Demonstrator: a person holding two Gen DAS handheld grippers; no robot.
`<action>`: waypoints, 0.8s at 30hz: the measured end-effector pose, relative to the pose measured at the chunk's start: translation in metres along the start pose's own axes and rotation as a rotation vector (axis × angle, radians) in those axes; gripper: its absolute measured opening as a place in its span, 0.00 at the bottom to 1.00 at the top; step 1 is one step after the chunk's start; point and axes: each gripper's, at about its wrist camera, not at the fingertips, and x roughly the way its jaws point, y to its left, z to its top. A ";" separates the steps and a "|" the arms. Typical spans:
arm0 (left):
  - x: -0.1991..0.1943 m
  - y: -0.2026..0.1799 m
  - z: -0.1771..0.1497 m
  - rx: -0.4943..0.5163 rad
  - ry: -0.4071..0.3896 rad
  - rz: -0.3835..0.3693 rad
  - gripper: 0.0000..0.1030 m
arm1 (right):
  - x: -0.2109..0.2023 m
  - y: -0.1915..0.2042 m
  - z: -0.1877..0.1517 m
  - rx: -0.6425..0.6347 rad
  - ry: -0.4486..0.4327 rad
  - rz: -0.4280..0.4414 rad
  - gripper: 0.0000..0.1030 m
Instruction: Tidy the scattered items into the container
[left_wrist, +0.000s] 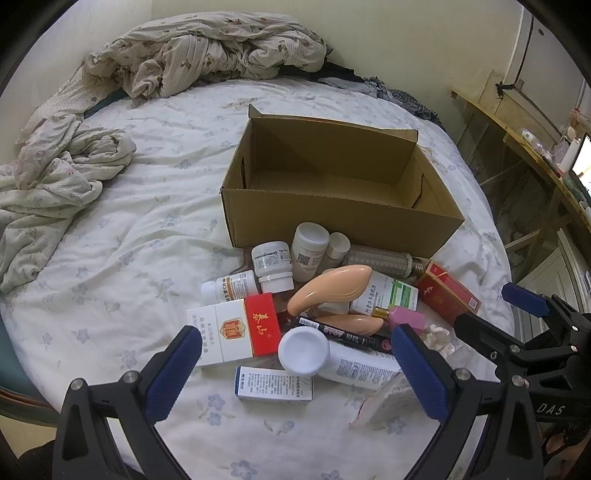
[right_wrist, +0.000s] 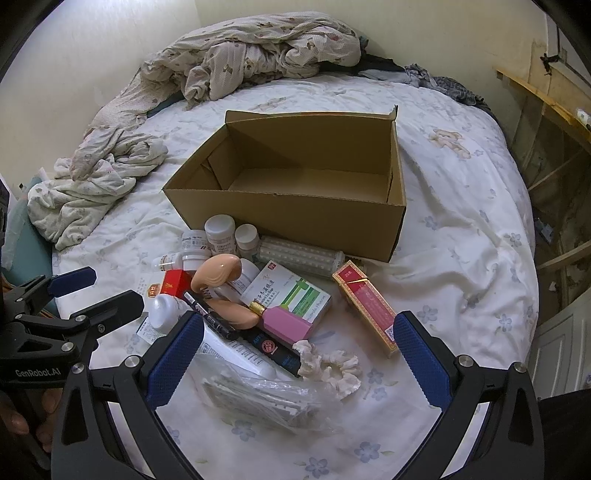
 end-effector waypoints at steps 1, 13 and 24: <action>0.000 0.000 0.000 0.000 0.001 0.000 1.00 | 0.000 0.000 0.000 0.000 0.001 0.000 1.00; 0.003 0.002 -0.003 -0.001 0.007 0.000 1.00 | 0.001 0.000 -0.001 0.000 0.010 -0.003 1.00; 0.007 0.003 -0.007 -0.002 0.016 0.000 0.99 | 0.004 0.000 -0.002 0.000 0.020 -0.009 1.00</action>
